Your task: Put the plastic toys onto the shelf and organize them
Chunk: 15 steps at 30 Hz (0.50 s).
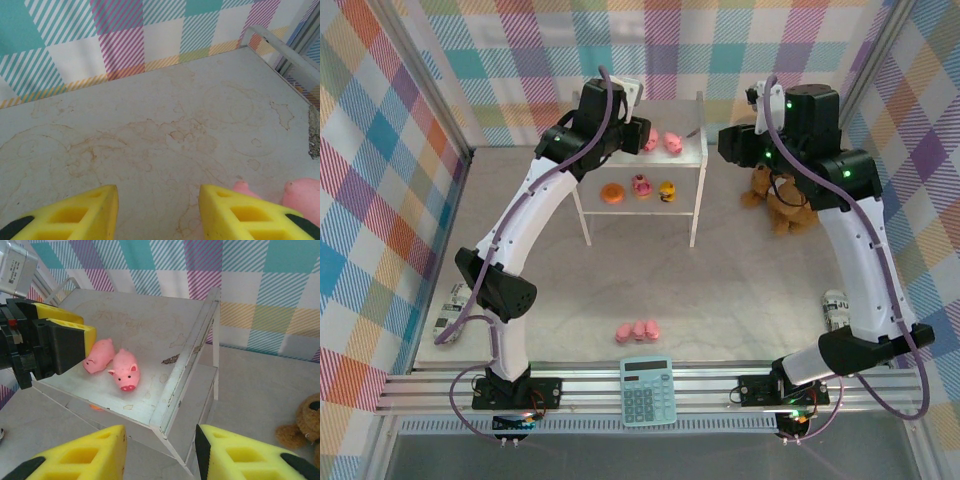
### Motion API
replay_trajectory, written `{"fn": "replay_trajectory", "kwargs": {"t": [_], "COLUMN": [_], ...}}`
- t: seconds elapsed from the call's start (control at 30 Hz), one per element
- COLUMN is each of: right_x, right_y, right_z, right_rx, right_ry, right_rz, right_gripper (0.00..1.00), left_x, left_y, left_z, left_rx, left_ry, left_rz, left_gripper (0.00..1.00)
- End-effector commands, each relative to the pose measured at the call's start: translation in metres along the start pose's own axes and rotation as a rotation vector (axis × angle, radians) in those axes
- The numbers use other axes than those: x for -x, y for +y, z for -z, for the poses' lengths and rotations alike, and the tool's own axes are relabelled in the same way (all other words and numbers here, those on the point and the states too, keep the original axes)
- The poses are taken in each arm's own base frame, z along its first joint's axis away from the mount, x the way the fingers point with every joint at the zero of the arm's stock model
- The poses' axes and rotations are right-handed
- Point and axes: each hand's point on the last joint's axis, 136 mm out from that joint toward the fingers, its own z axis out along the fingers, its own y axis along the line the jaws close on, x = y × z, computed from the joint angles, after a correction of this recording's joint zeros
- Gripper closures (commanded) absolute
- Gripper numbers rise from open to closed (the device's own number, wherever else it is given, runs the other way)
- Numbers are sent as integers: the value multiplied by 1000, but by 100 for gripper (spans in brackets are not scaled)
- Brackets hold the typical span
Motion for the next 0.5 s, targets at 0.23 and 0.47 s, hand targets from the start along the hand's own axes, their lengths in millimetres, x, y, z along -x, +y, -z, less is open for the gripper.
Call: {"fn": "replay_trajectory", "kwargs": {"t": [0.23,0.47], "right_x": [10,8], "right_y": [3,4], "right_z": [12,13], "right_rx": [20,24], "right_ry": [-51,-50], "right_rz": [7,7], "right_gripper": [58,58], "left_x": [9,11], "left_y": [-10,-12], "left_z": [16,21], "left_rx": [-5,-3], "left_ry": [-17,-25], "left_rz": [-25,-26], "left_gripper": [54,52]}}
